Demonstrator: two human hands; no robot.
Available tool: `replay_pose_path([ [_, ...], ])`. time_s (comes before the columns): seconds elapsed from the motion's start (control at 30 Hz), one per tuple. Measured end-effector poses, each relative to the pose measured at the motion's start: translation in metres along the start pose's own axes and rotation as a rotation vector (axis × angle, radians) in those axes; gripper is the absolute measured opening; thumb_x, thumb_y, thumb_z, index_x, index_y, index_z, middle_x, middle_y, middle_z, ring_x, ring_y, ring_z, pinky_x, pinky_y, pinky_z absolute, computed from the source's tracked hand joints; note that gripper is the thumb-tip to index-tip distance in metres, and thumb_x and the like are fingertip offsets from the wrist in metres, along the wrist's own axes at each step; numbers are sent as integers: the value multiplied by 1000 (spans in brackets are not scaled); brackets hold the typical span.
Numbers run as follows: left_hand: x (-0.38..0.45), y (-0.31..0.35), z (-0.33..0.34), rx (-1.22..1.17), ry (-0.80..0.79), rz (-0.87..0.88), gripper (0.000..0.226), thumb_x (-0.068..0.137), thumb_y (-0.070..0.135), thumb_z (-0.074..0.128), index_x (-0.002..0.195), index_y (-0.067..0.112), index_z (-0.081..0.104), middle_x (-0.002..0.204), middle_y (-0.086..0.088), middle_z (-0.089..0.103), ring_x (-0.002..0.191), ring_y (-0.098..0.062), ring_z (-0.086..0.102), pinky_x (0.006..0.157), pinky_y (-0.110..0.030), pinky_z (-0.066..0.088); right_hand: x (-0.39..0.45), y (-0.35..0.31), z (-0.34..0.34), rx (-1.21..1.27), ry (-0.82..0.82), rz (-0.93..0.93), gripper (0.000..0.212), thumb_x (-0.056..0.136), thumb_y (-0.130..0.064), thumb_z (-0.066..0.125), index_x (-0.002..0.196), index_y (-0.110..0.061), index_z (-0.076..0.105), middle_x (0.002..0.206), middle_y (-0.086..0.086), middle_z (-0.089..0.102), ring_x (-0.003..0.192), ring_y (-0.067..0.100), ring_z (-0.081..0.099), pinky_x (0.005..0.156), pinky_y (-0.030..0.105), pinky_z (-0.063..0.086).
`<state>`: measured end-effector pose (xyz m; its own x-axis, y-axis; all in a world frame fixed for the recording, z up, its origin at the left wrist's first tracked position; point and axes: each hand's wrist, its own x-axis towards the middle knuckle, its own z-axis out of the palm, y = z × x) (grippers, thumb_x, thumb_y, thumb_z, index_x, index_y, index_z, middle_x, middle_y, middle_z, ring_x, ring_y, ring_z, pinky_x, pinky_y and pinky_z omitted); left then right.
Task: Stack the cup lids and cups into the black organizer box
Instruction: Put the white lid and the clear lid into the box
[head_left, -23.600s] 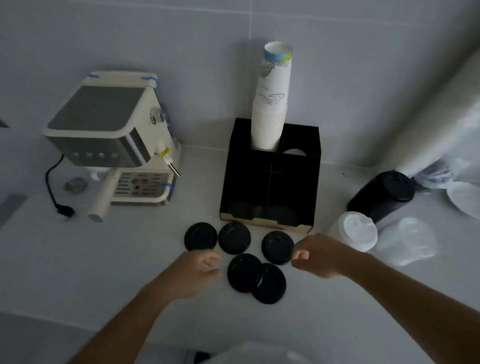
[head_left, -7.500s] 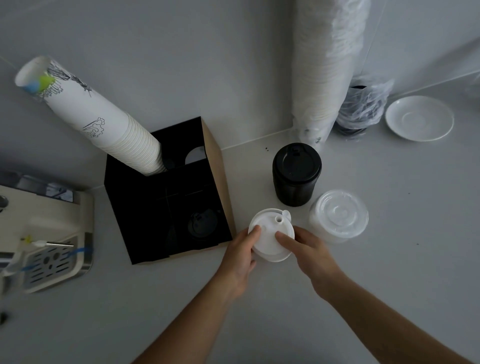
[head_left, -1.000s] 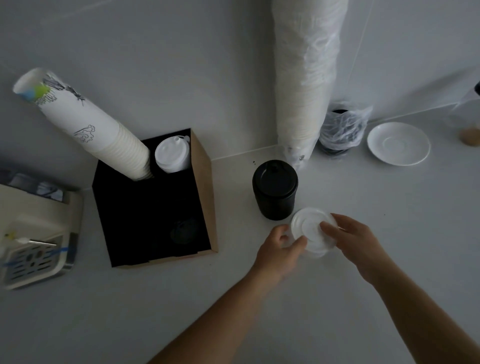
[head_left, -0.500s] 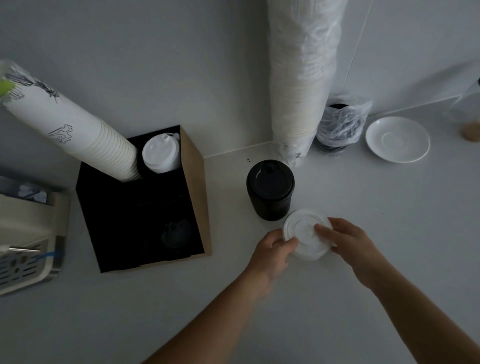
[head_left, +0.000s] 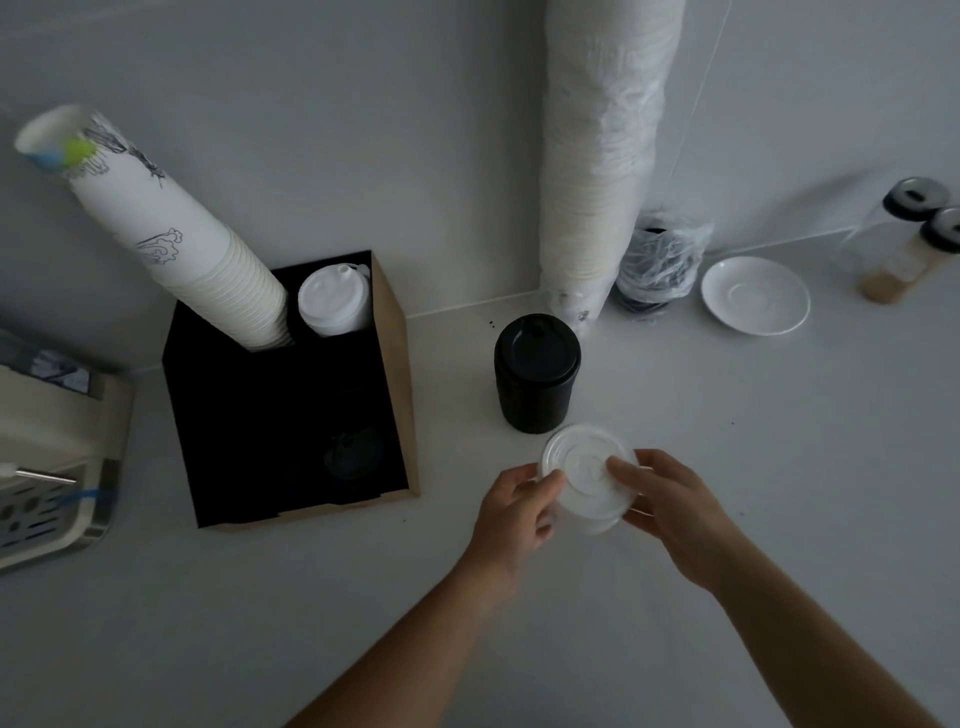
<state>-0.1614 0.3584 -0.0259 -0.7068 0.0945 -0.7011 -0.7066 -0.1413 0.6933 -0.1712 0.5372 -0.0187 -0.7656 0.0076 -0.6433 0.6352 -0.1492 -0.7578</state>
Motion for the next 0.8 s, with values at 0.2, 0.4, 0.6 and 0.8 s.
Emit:
replay_pose_path([
  [0.2, -24, -1, -23, -7, 5, 70, 44, 82, 37, 69, 122, 23, 55, 117, -6, 66, 108, -17, 63, 87, -27, 49, -22, -4, 22, -7, -32, -36, 33, 84, -22, 70, 113, -7, 63, 109, 12, 72, 101, 26, 69, 86, 35, 53],
  [0.4, -56, 4, -52, 24, 44, 135, 51, 71, 50, 71, 117, 31, 58, 113, 6, 66, 107, -8, 59, 80, -25, 43, -47, -8, 55, -10, -64, -81, 33, 84, -19, 70, 111, -4, 63, 107, 16, 72, 98, 28, 69, 82, 32, 54],
  [0.6, -81, 11, -89, -33, 10, 188, 59, 66, 50, 78, 118, 30, 56, 118, -1, 67, 110, -16, 63, 95, -33, 45, -67, -16, 89, -79, -115, -122, 59, 61, -37, 77, 111, -8, 65, 107, 13, 74, 104, 30, 68, 99, 43, 50],
  [0.8, -99, 16, -129, -100, 52, 240, 52, 63, 47, 75, 111, 31, 62, 118, 0, 68, 109, -16, 64, 89, -31, 49, -76, -26, 127, -146, -167, -106, 58, 61, -36, 78, 112, -12, 65, 107, 11, 75, 101, 30, 71, 99, 47, 51],
])
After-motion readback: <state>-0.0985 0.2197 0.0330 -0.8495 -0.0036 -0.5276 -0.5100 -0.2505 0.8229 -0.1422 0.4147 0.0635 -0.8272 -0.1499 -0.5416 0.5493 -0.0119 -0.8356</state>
